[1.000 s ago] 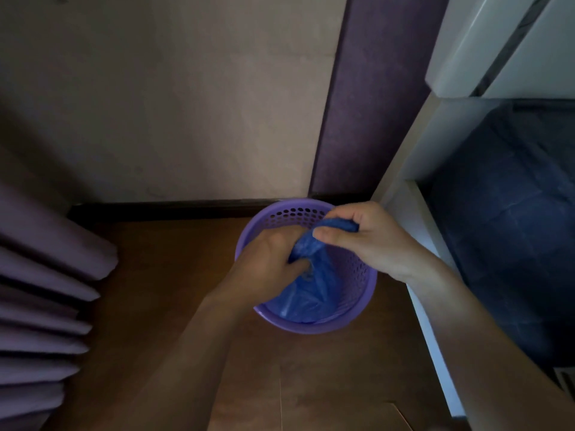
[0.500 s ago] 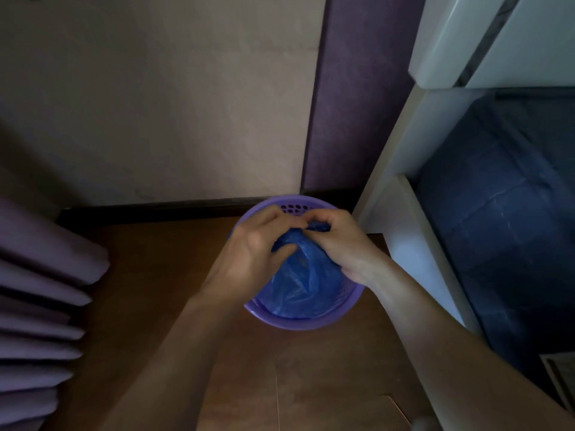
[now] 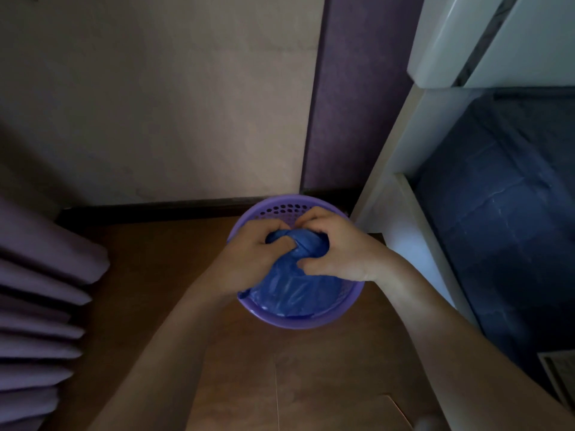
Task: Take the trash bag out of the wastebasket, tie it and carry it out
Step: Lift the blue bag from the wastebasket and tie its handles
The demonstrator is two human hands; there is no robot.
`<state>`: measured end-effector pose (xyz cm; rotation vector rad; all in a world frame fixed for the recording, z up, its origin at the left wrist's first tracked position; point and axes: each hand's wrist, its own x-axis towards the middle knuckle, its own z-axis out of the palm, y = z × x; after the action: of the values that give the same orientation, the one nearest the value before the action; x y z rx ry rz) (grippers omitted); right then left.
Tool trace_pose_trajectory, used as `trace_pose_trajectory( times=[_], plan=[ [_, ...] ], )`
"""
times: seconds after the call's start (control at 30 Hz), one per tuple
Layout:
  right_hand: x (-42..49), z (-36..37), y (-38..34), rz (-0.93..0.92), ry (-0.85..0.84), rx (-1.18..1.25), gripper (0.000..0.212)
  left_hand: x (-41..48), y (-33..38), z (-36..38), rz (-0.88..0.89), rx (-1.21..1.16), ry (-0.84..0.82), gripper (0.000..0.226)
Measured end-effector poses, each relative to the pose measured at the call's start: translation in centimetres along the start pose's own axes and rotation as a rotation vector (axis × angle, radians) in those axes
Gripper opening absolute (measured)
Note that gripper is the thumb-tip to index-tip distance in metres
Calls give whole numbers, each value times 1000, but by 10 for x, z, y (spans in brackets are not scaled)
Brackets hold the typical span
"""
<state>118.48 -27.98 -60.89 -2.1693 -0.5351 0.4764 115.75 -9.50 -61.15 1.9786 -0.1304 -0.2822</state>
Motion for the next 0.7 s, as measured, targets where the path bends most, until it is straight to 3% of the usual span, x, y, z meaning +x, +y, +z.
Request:
trace_pose_trajectory(
  times=[0.13, 0.27, 0.43, 0.6, 0.7],
  plan=[
    [-5, -4, -2, -223, 174, -40, 55, -6, 3, -7, -236, -464, -4, 20],
    [-9, -7, -6, -357, 391, -219, 45, -11, 8, -9, -315, -681, -12, 20],
    [-6, -1, -8, -442, 382, -299, 37, -11, 0, -14, -295, -756, -98, 18],
    [-4, 0, -3, -371, 317, -300, 30, -20, 3, -14, -263, -705, -299, 36],
    [-2, 4, -6, -315, 370, -294, 30, -19, -1, -15, -267, -686, -284, 39]
  ],
)
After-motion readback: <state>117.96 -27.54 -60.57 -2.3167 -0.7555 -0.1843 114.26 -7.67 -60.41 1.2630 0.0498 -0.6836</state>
